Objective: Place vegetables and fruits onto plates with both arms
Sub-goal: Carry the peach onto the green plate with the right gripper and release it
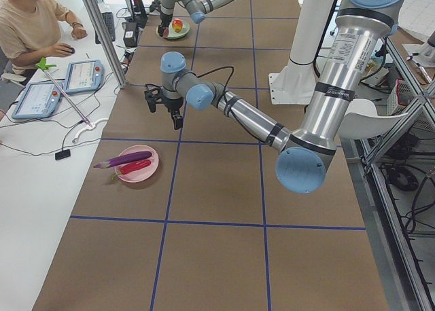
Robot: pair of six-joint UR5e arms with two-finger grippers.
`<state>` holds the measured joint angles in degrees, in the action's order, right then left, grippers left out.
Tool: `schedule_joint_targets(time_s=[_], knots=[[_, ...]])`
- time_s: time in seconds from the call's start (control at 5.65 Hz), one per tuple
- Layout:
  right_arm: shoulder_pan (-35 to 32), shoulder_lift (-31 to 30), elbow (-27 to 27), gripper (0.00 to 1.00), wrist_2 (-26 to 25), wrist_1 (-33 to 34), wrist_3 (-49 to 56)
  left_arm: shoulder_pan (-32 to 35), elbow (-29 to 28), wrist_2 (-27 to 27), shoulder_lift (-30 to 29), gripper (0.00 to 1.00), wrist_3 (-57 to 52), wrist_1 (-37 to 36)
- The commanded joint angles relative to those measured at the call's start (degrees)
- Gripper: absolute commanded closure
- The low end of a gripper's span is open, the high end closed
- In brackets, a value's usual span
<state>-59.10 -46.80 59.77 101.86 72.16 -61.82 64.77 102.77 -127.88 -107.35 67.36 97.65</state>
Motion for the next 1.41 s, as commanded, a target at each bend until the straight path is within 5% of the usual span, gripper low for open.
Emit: schedule_joint_targets(time_s=[0.0, 0.18, 0.53, 0.88, 1.24], knots=[[-2.9, -0.7, -3.8, 1.0, -1.6, -0.2, 1.3, -0.4, -0.1, 0.1, 0.0, 0.0, 0.1, 0.0], [-2.7, -1.4, -7.9, 1.0, -1.6, -5.7, 1.4, -0.9, 0.0, 0.3, 0.0, 0.0, 0.2, 0.1], [-2.3, -1.8, -11.0, 0.01, -1.5, -11.1, 1.1, -1.0, 0.1, 0.3, 0.0, 0.0, 0.2, 0.1], [-3.1, -4.1, -5.4, 0.0, 0.4, -10.8, 4.1, -0.8, 2.1, -0.1, 0.4, 0.0, 0.1, -0.1], [-6.5, -12.5, 13.8, 0.0, 14.3, -1.0, 9.5, -1.2, 12.9, 0.1, 8.4, 0.0, -3.6, -1.8]])
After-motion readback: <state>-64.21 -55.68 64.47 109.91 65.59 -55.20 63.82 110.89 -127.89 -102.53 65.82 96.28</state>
